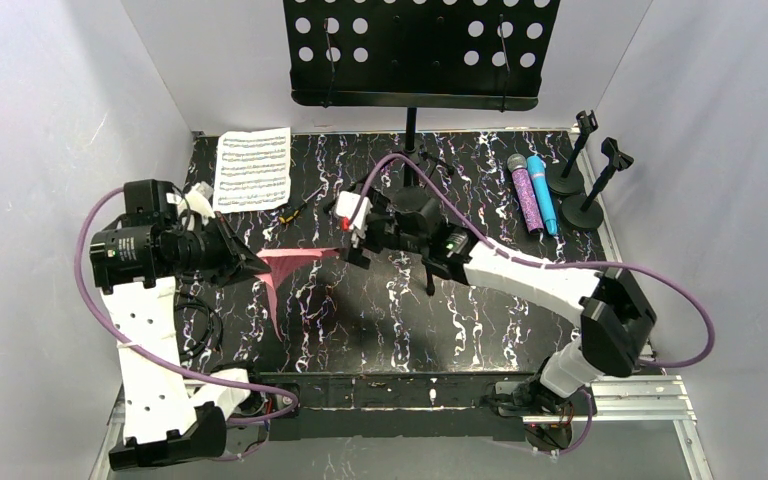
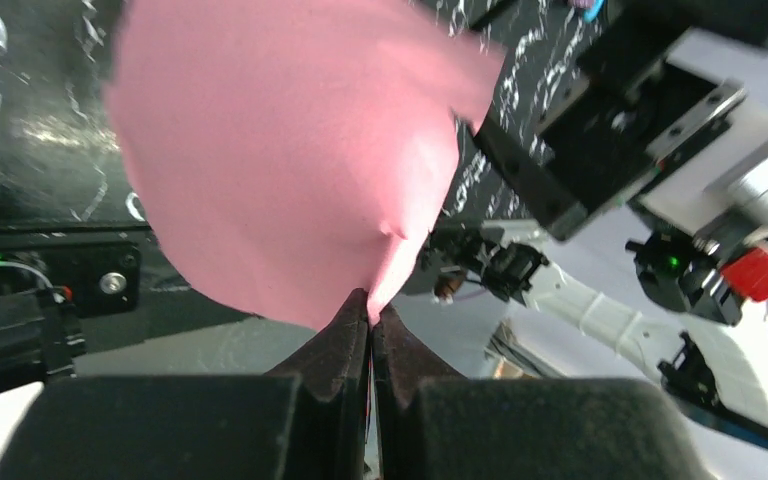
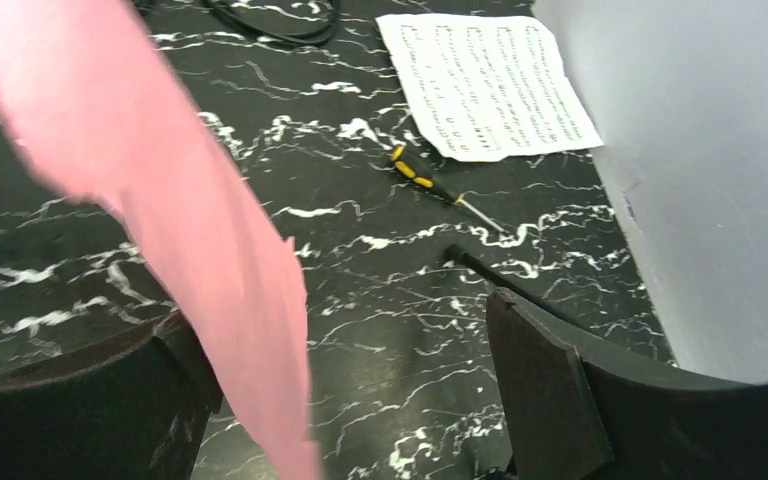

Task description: Pack up the instrument practice props

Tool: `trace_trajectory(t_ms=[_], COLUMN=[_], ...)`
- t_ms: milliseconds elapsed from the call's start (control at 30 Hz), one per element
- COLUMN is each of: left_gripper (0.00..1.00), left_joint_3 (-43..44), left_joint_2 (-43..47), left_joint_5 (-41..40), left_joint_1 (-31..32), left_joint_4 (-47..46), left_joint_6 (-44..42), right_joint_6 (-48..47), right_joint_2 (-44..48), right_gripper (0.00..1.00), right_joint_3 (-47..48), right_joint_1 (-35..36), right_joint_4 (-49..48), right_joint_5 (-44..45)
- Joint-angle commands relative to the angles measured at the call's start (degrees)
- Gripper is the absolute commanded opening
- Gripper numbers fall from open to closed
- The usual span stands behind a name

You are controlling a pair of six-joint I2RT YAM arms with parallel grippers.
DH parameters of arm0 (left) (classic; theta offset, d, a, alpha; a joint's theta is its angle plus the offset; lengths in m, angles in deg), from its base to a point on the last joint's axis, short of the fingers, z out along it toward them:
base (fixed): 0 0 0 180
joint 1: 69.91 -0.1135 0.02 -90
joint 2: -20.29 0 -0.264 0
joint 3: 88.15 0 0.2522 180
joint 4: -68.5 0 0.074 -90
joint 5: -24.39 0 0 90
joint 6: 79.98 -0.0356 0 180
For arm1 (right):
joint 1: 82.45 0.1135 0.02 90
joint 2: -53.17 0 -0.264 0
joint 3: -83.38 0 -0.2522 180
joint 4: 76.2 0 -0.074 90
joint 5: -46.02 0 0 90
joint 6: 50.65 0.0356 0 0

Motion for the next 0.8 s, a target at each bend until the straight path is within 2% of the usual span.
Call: trace_trajectory(t_ms=[0, 200, 500, 767], left_gripper=[0.0, 0.0, 0.0, 0.0], left_joint_3=[6.08, 7.77, 5.95, 9.3], left_joint_2=[-0.94, -1.69, -3.13, -10.58], left_joint_5=[-7.42, -11.8, -14.12, -15.47], left_joint_1=[0.16, 3.0, 14.83, 19.2], left_joint_4=[9.01, 10.08, 10.92, 10.97], left_joint_6=[1.04, 0.78, 5.56, 5.63], right_joint_6=[2.17, 3.42, 3.76, 6.39], right_joint_2=[6.19, 7.85, 7.61, 14.15], right_gripper=[0.99, 0.99, 0.99, 0.99], right_joint_3=[-4.52, -7.24, -7.84, -9.78], right_joint_1=[0.27, 0.22, 0.25, 0.45], right_joint_4=[-5.56, -6.0, -6.24, -2.29], right_joint_5=[-5.71, -5.7, -4.71, -6.56])
